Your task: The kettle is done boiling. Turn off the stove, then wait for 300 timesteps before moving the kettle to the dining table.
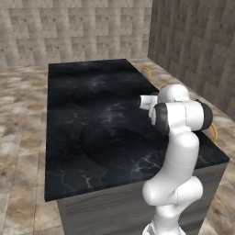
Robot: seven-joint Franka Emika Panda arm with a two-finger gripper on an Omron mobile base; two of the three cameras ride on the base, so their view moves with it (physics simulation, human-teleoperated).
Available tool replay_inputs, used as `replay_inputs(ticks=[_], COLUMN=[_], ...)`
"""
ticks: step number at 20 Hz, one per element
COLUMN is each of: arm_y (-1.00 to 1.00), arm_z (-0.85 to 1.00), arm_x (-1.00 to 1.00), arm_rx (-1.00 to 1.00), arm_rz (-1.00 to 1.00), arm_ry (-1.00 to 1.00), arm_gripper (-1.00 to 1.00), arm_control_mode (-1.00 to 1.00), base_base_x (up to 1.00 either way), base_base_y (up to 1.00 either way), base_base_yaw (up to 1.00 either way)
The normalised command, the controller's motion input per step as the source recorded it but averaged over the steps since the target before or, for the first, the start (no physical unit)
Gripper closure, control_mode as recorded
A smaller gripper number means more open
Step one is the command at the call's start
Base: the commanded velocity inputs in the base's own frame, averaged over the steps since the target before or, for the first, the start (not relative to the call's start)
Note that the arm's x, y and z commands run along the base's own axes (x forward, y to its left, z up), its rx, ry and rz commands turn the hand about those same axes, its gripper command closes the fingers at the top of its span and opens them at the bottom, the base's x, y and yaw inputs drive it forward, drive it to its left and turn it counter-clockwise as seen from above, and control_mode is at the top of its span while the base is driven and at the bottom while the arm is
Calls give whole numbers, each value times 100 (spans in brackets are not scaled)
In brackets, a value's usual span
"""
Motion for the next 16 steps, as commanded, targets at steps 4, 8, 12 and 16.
replay_inputs(ticks=[4, 8, 12, 16], arm_y=[5, 6, 10, 10], arm_z=[-49, -48, -47, -45], arm_x=[2, 0, 0, 0], arm_rx=[-6, -8, -7, -6], arm_rz=[0, 0, 0, 0], arm_ry=[-20, -21, -21, -19], arm_gripper=[100, 100, 100, 100], arm_control_mode=[-100, -100, -100, -100], base_base_x=[0, 0, 0, 0], base_base_y=[0, 0, 0, 0], base_base_yaw=[0, 0, 0, 0])
